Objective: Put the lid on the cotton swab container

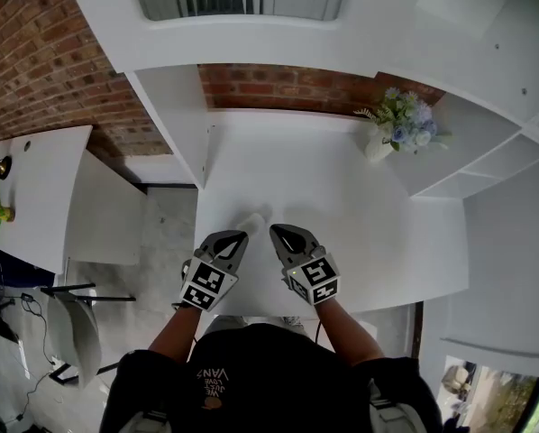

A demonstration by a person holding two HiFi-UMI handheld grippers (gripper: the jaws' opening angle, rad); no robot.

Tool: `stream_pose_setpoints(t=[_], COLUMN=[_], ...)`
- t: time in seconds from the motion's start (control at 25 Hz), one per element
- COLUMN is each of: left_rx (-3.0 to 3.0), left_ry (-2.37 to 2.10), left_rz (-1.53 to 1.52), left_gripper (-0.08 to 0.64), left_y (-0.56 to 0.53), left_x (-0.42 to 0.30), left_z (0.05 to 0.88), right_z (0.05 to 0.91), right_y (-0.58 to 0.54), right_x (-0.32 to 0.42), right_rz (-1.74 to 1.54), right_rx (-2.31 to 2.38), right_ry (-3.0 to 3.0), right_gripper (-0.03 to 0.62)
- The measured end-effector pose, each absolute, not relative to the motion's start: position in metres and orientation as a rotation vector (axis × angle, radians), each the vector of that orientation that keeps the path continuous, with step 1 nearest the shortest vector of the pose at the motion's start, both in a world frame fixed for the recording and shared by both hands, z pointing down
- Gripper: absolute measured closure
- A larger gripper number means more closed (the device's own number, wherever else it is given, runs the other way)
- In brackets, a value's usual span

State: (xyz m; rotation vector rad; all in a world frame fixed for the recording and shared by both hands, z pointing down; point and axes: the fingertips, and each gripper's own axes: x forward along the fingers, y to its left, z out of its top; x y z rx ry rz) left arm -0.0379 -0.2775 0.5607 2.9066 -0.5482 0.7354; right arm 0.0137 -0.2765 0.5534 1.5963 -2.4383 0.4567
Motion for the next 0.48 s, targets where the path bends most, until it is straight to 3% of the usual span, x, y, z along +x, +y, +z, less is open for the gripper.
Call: stream_pose_setpoints(t=[0.48], left_rx=[2.852], left_ry=[-0.812], left_rz=[0.59], left_gripper=[0.554], left_y=[-0.233], left_x=[-0.049], left_z=[0.524], right_z=[0.515], right_y=[-0.22], right_x=[0.023], right_rz=[0.398], right_rx=[1.495], right_ry=[-2.534], right_gripper=[0.591])
